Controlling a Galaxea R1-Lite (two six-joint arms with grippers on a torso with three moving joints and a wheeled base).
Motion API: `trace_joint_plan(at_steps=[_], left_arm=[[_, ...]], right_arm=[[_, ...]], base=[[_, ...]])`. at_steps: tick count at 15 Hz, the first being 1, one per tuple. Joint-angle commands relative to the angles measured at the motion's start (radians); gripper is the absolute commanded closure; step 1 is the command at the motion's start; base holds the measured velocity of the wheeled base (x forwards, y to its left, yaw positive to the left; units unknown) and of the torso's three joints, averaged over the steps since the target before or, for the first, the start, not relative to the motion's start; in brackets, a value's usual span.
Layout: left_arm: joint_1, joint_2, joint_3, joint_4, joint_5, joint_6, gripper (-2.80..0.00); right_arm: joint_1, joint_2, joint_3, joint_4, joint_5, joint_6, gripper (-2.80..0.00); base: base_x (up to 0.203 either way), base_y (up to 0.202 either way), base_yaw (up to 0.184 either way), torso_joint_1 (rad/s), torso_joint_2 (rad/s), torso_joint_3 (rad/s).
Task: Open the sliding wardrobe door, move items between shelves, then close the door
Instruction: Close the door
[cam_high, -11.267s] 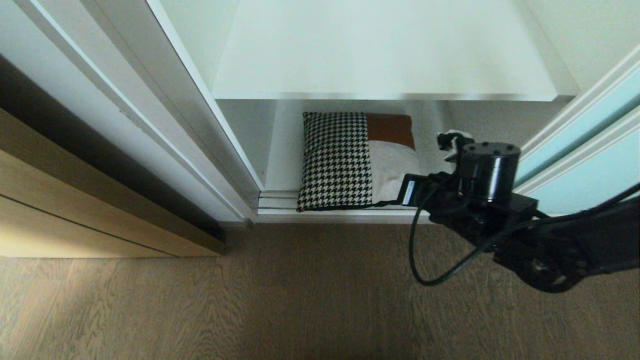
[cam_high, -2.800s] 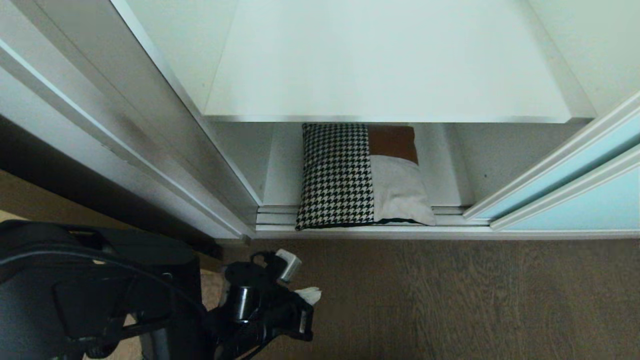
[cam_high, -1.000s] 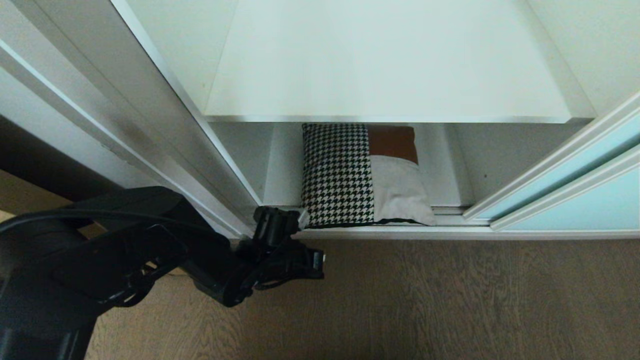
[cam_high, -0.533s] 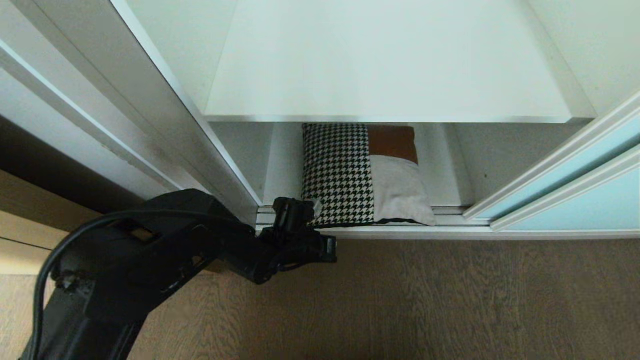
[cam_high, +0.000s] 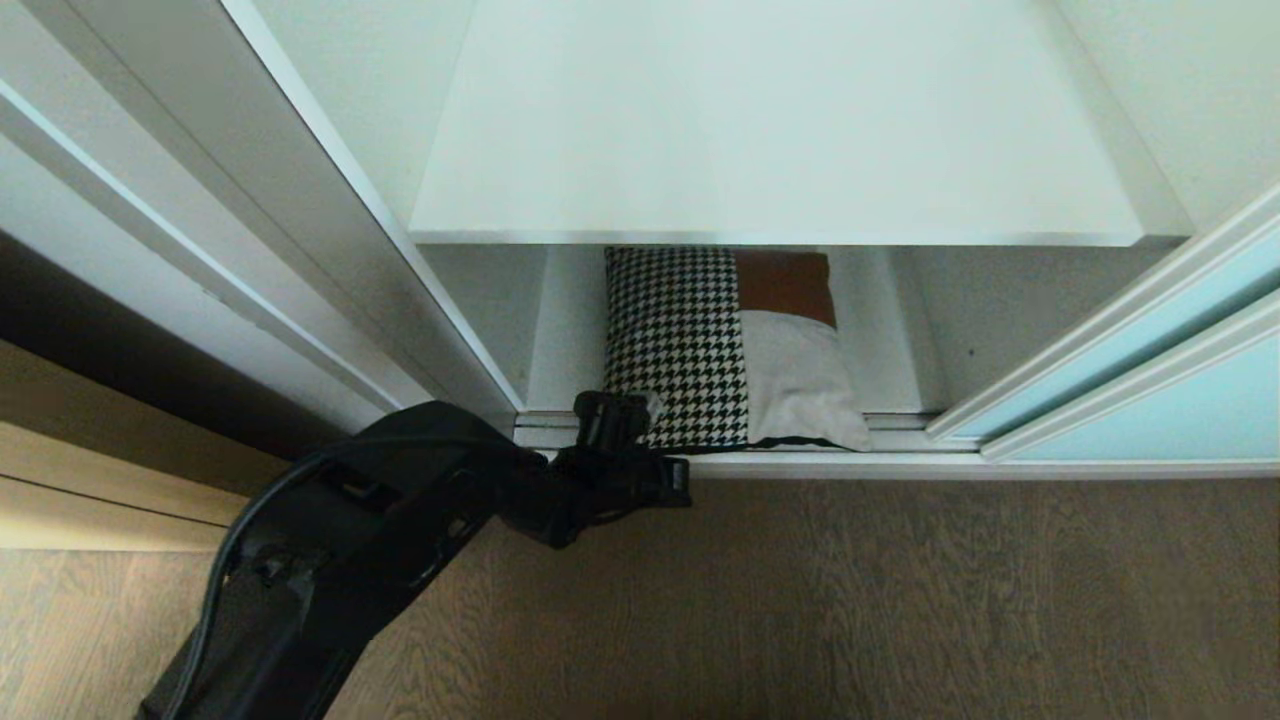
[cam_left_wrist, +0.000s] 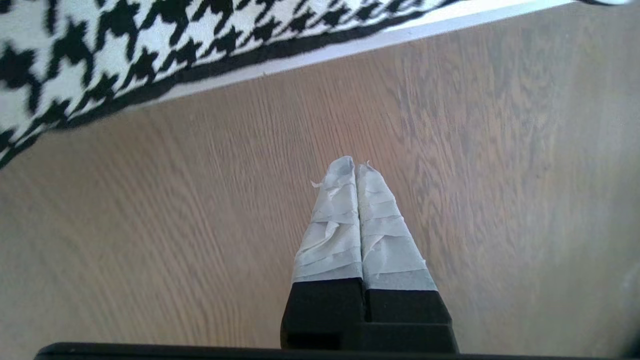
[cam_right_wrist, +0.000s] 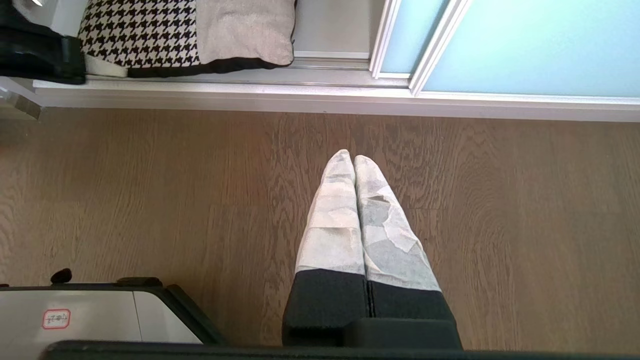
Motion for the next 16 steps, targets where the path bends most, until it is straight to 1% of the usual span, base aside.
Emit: trace_joint_plan(at_steps=[1,6,7,8,10,13,15,16], left_arm=[[0.000,0.072,-0.077,0.011,0.000,0.005,0.00],[0.006,0.159,-0.251,0.023,0.002,0.023,0.00],[0.007,0.177,-0.284,0.023,0.003,0.036,0.00],[0.010,0.189,-0.296,0.021,0.001,0.078,0.00],[0.016,0.199,-0.296,0.011,0.004,0.143,0.00],[0.054,0.204,-0.299,0.009,0.010,0.174,0.00],[0.084,0.215,-0.300,0.007,0.013,0.235,0.00],[0.099,0.220,-0.305,0.000,0.015,0.253,0.00]], right_arm=[[0.000,0.001,0.000,0.000,0.000,0.001,0.00],[0.000,0.001,0.000,0.000,0.000,0.001,0.00],[0.000,0.001,0.000,0.000,0.000,0.001,0.00],[0.000,0.001,0.000,0.000,0.000,0.001,0.00],[0.000,0.001,0.000,0.000,0.000,0.001,0.00],[0.000,0.001,0.000,0.000,0.000,0.001,0.00],[0.000,0.001,0.000,0.000,0.000,0.001,0.00],[0.000,0.001,0.000,0.000,0.000,0.001,0.00]], base=[[0.000,0.000,0.000,0.000,0.00,0.000],[0.000,0.000,0.000,0.000,0.00,0.000],[0.000,0.000,0.000,0.000,0.00,0.000],[0.000,0.000,0.000,0.000,0.00,0.000],[0.000,0.000,0.000,0.000,0.00,0.000],[0.000,0.000,0.000,0.000,0.00,0.000],[0.000,0.000,0.000,0.000,0.00,0.000],[0.000,0.000,0.000,0.000,0.00,0.000]])
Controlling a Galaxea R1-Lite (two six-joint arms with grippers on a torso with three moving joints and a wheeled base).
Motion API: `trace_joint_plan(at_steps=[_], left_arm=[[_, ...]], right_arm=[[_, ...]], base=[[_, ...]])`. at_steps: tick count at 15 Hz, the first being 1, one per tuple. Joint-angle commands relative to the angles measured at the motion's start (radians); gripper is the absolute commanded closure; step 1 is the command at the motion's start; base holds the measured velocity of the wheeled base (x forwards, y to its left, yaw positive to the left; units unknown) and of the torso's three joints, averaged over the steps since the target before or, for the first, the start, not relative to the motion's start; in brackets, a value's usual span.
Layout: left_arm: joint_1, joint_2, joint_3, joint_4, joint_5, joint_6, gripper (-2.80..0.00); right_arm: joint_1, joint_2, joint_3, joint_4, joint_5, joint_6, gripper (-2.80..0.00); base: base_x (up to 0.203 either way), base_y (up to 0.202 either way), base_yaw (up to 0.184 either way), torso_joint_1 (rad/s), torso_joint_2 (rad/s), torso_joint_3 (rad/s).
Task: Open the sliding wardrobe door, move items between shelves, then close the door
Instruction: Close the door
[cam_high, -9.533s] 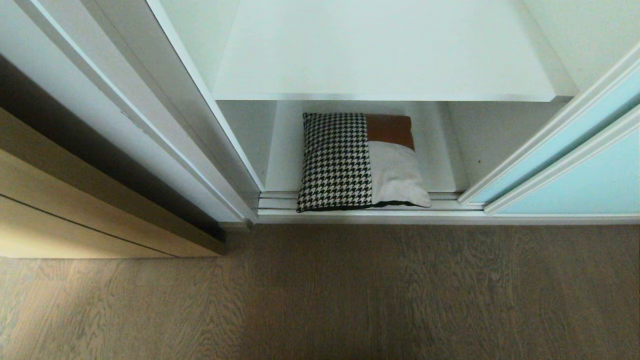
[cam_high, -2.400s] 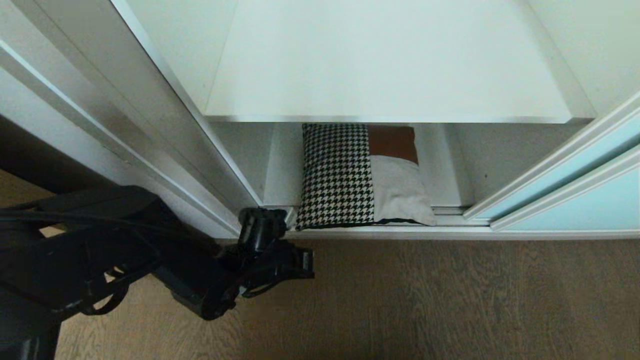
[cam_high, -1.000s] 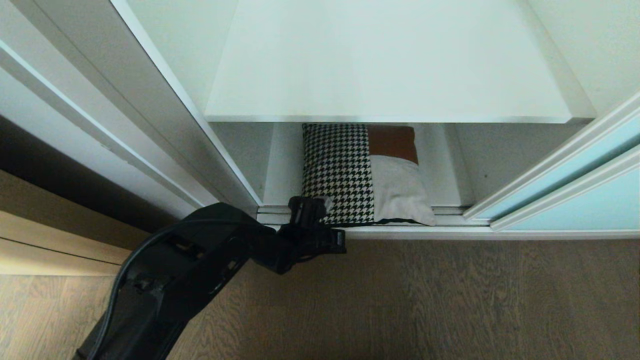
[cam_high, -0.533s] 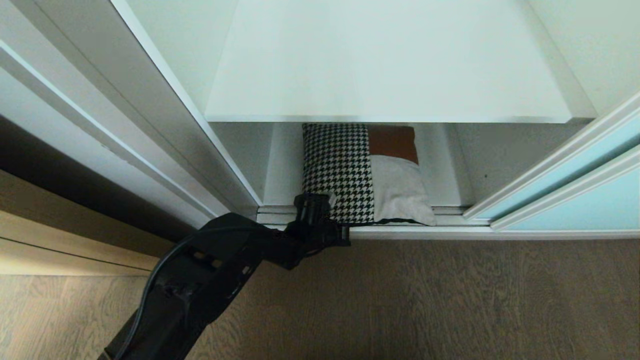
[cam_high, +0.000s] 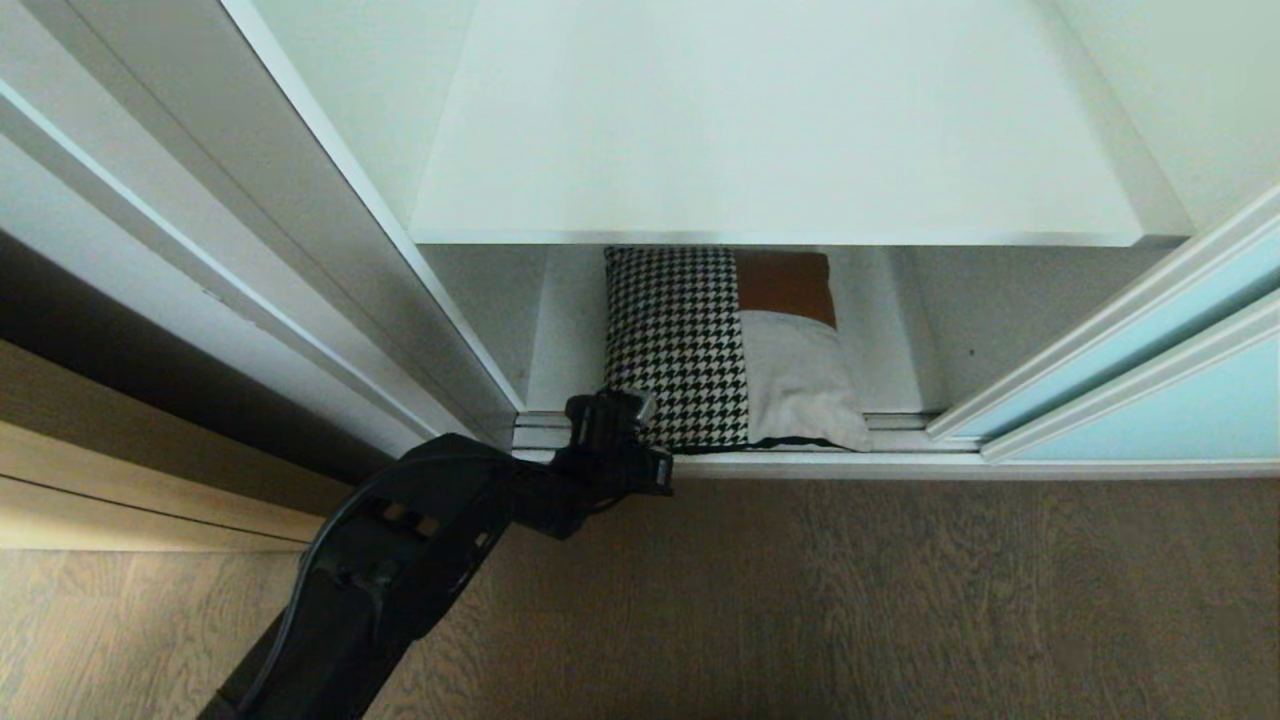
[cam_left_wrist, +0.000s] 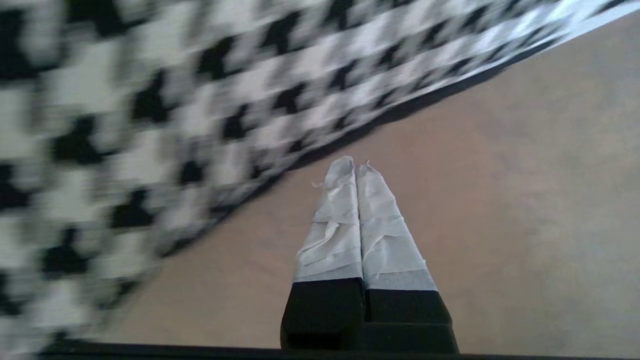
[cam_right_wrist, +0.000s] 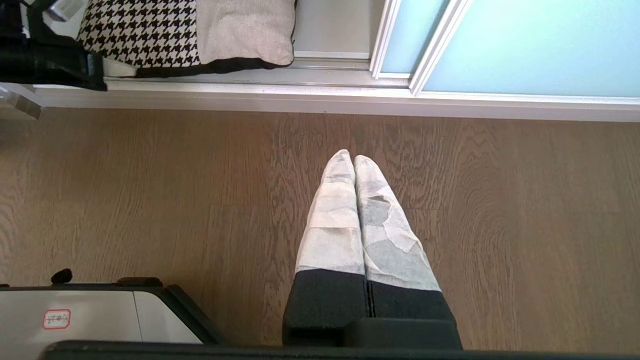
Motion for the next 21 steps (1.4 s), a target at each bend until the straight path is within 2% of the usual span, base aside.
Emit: trace_joint_plan(at_steps=[1,3,6,8,10,11,13,15,17,19,21], left_arm=[[0.030,0.010,-0.005,-0.027,0.004,0.018,0.00],[0.038,0.009,-0.005,-0.068,0.004,0.019,0.00],[0.046,0.007,-0.005,-0.235,0.004,0.022,0.00],[0.047,0.031,-0.003,-0.296,0.004,0.063,0.00],[0.053,0.061,-0.003,-0.312,0.004,0.133,0.00],[0.053,0.062,-0.003,-0.311,0.004,0.132,0.00],[0.052,0.022,0.022,-0.313,0.008,0.106,0.00],[0.052,-0.071,0.108,-0.299,0.011,-0.008,0.00],[0.051,-0.164,0.219,-0.271,0.007,-0.080,0.00],[0.050,-0.233,0.319,-0.218,0.001,-0.099,0.00],[0.047,-0.229,0.344,-0.132,-0.037,-0.096,0.00]], right_arm=[[0.000,0.001,0.000,0.000,0.000,0.000,0.00],[0.000,0.001,0.000,0.000,0.000,0.000,0.00],[0.000,0.001,0.000,0.000,0.000,0.000,0.00],[0.000,0.001,0.000,0.000,0.000,0.000,0.00],[0.000,0.001,0.000,0.000,0.000,0.000,0.00],[0.000,0.001,0.000,0.000,0.000,0.000,0.00],[0.000,0.001,0.000,0.000,0.000,0.000,0.00],[0.000,0.001,0.000,0.000,0.000,0.000,0.00],[0.000,0.001,0.001,0.000,0.000,0.000,0.00],[0.000,0.001,0.001,0.000,0.000,0.000,0.00],[0.000,0.001,0.000,0.000,0.000,0.000,0.00]], base=[[0.000,0.000,0.000,0.000,0.00,0.000],[0.000,0.000,0.000,0.000,0.00,0.000],[0.000,0.000,0.000,0.000,0.00,0.000],[0.000,0.000,0.000,0.000,0.00,0.000],[0.000,0.000,0.000,0.000,0.00,0.000],[0.000,0.000,0.000,0.000,0.00,0.000],[0.000,0.000,0.000,0.000,0.00,0.000],[0.000,0.000,0.000,0.000,0.00,0.000],[0.000,0.000,0.000,0.000,0.00,0.000],[0.000,0.000,0.000,0.000,0.00,0.000],[0.000,0.000,0.000,0.000,0.00,0.000]])
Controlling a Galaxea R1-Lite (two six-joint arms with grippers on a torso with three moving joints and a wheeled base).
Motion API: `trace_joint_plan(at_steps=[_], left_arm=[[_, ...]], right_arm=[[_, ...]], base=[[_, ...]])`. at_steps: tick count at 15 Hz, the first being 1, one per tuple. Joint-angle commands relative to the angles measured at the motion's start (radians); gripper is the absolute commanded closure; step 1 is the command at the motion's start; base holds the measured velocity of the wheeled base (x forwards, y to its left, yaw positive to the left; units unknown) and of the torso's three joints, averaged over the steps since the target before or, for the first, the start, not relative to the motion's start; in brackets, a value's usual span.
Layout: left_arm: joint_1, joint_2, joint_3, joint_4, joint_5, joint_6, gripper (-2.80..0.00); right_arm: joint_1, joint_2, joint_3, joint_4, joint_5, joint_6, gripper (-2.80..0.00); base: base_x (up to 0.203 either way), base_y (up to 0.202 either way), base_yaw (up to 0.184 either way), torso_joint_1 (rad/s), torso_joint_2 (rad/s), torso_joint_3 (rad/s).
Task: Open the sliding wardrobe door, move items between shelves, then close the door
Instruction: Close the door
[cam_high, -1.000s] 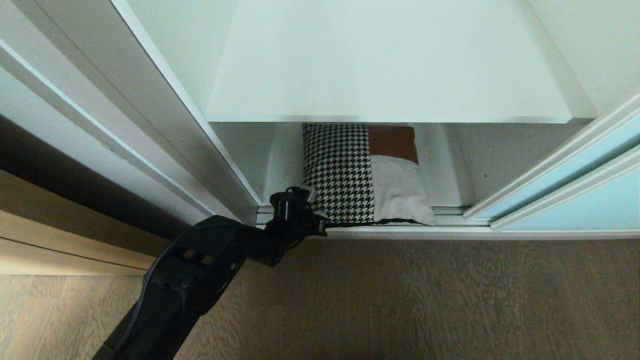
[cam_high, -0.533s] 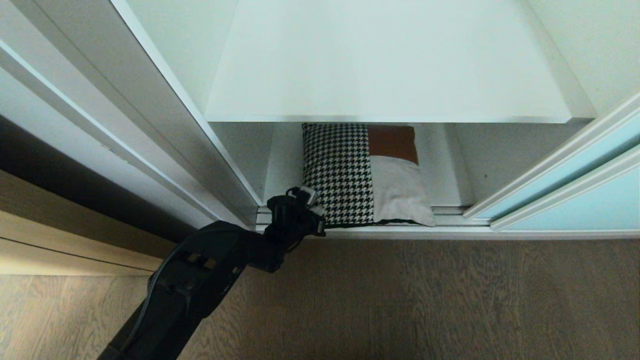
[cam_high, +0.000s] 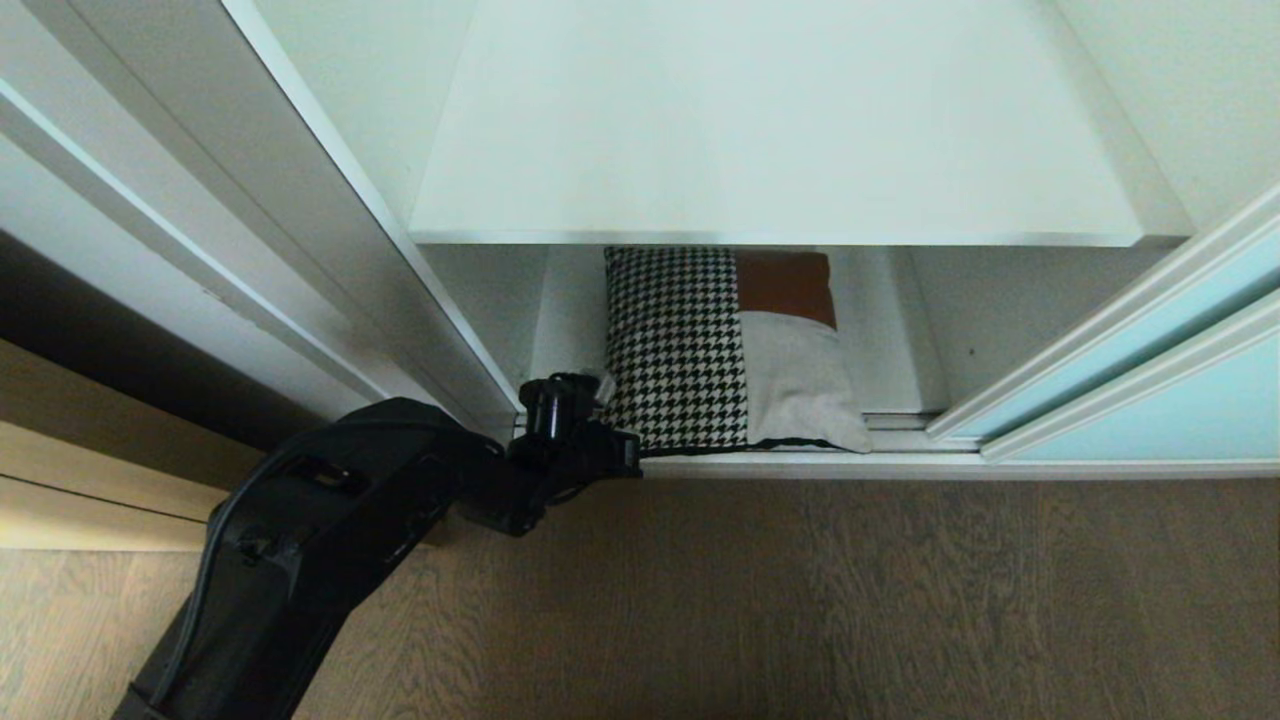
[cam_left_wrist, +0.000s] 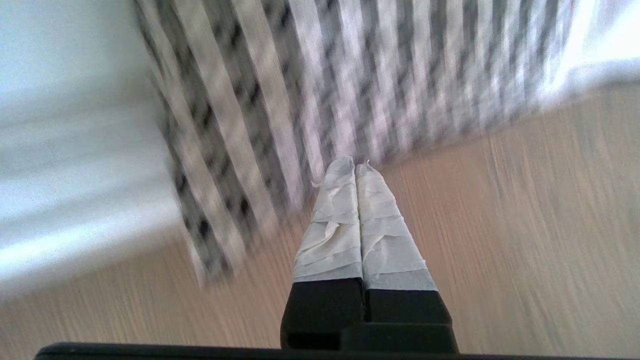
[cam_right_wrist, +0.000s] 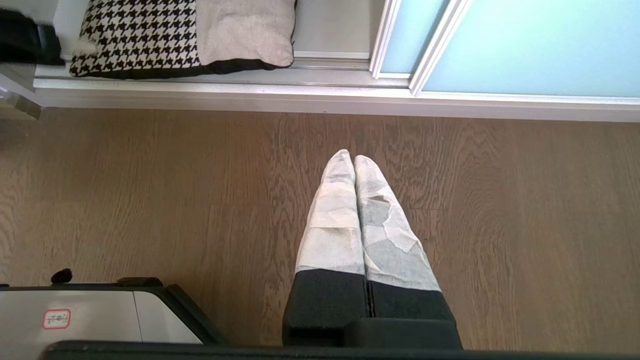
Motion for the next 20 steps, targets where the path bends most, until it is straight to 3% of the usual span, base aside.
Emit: trace_joint_plan(at_steps=[1,3,5,9,12,20], left_arm=[[-0.002,-0.029,0.014,0.089,-0.013,0.003,0.00],[-0.002,-0.006,-0.027,0.180,-0.011,0.011,0.00],[-0.006,0.029,-0.068,0.178,0.021,0.012,0.00],[-0.014,0.171,-0.295,0.186,0.128,0.039,0.00],[-0.013,0.202,-0.317,0.166,0.151,0.100,0.00],[-0.004,0.228,-0.323,-0.178,0.194,0.117,0.00]], right_arm=[[0.000,0.001,0.000,0.000,0.000,0.001,0.00],[0.000,0.001,0.000,0.000,0.000,0.001,0.00],[0.000,0.001,0.000,0.000,0.000,0.001,0.00],[0.000,0.001,0.000,0.000,0.000,0.001,0.00],[0.000,0.001,0.000,0.000,0.000,0.001,0.00],[0.000,0.001,0.000,0.000,0.000,0.001,0.00]], base=[[0.000,0.000,0.000,0.000,0.00,0.000],[0.000,0.000,0.000,0.000,0.00,0.000],[0.000,0.000,0.000,0.000,0.00,0.000],[0.000,0.000,0.000,0.000,0.00,0.000],[0.000,0.000,0.000,0.000,0.00,0.000],[0.000,0.000,0.000,0.000,0.00,0.000]])
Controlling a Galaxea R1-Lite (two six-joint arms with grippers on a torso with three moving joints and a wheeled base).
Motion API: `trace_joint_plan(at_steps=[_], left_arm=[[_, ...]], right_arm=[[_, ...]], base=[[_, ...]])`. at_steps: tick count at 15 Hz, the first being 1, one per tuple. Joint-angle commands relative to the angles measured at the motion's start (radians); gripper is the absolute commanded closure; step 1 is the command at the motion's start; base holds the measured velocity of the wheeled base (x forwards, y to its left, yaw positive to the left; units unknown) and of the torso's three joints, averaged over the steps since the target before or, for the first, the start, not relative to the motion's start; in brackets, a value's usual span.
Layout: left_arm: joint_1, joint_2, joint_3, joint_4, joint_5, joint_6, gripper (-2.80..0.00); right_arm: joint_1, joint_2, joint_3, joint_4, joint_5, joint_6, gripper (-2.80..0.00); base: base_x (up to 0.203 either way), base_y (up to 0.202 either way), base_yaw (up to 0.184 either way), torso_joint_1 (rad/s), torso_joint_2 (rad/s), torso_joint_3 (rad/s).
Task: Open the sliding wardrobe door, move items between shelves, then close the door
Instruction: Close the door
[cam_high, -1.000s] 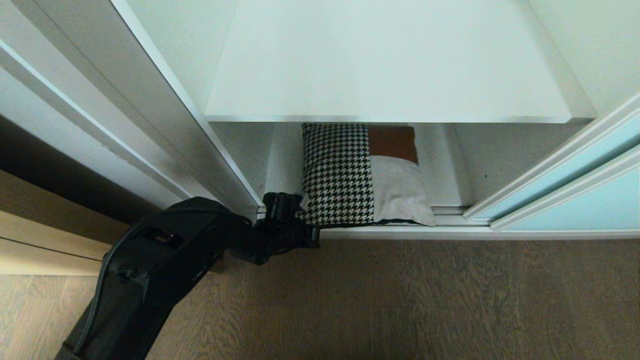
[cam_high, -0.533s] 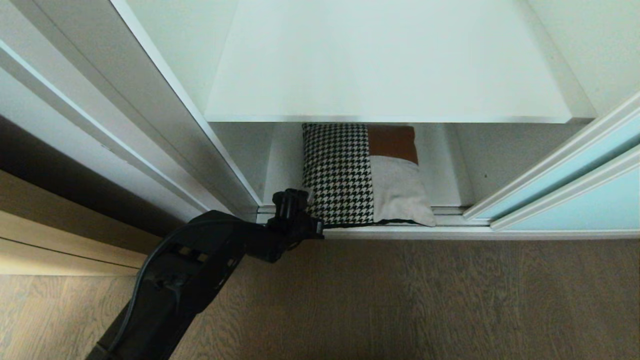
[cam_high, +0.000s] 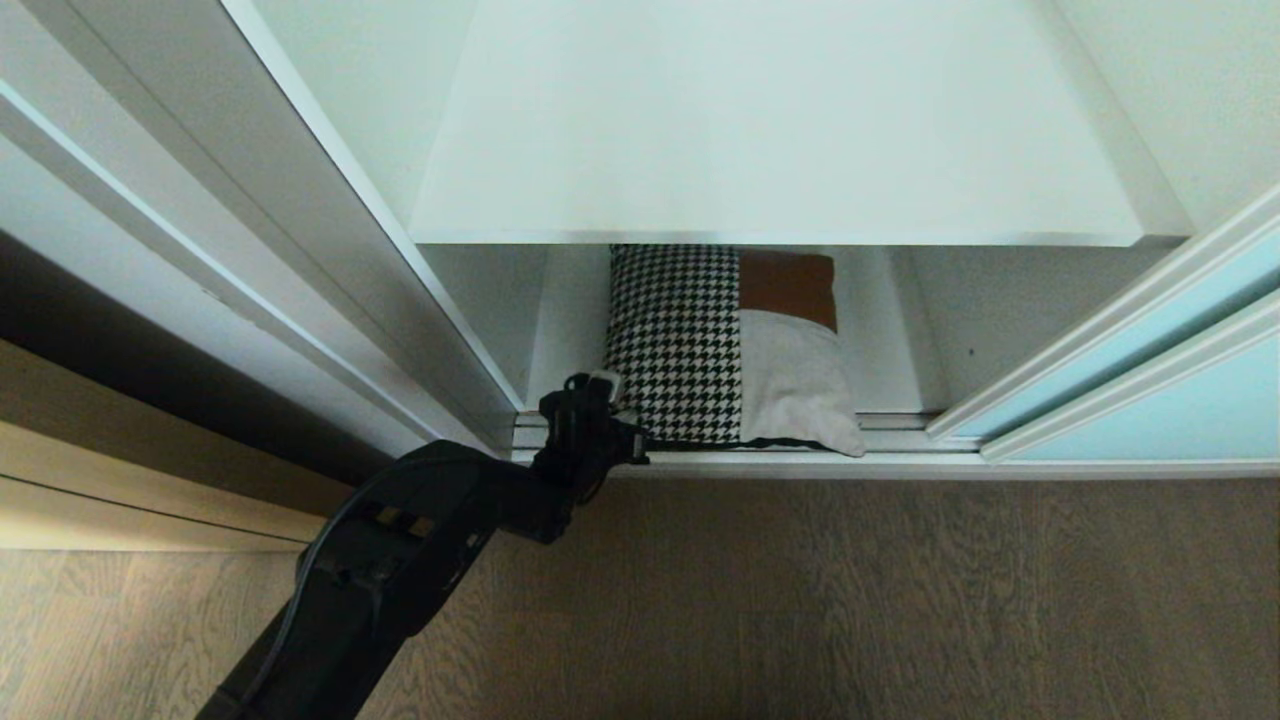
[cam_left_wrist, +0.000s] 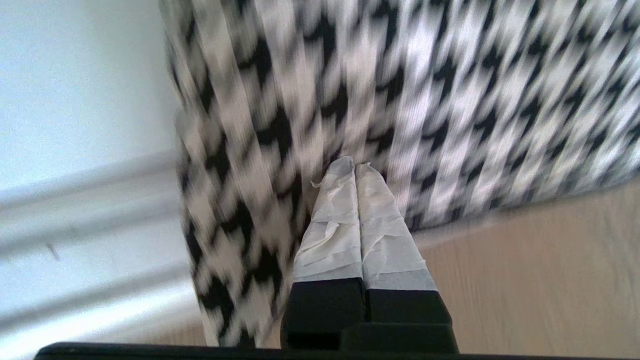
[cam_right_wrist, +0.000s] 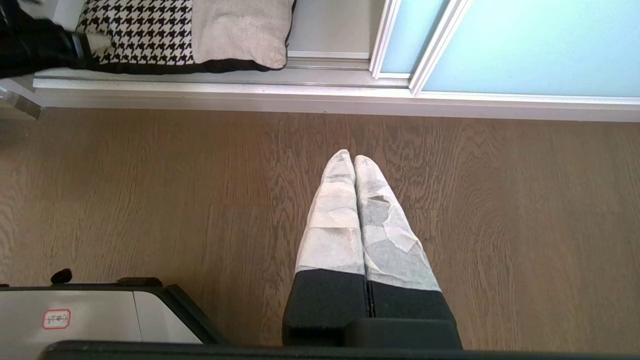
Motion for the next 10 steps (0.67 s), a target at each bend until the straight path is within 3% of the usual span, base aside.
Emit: trace_joint_plan(at_steps=[1,4,6,7,9,10], left_arm=[[0.005,-0.003,-0.001,-0.099,0.004,0.003,0.00],[0.006,0.004,0.000,-0.239,0.048,0.036,0.00],[0.005,0.001,0.024,-0.263,0.061,0.037,0.00],[0.004,-0.014,0.041,-0.259,0.094,0.032,0.00],[0.003,-0.044,0.054,-0.140,0.141,0.011,0.00],[-0.003,-0.052,0.056,-0.080,0.155,-0.054,0.00]], right_arm=[[0.000,0.001,0.001,0.000,0.000,0.001,0.00],[0.000,0.001,0.000,0.000,0.000,0.001,0.00],[0.000,0.001,0.000,0.000,0.000,0.001,0.00],[0.000,0.001,0.000,0.000,0.000,0.001,0.00],[0.000,0.001,0.000,0.000,0.000,0.001,0.00],[0.000,0.001,0.000,0.000,0.000,0.001,0.00]], base=[[0.000,0.000,0.000,0.000,0.00,0.000],[0.000,0.000,0.000,0.000,0.00,0.000],[0.000,0.000,0.000,0.000,0.00,0.000],[0.000,0.000,0.000,0.000,0.00,0.000],[0.000,0.000,0.000,0.000,0.00,0.000],[0.000,0.000,0.000,0.000,0.00,0.000]])
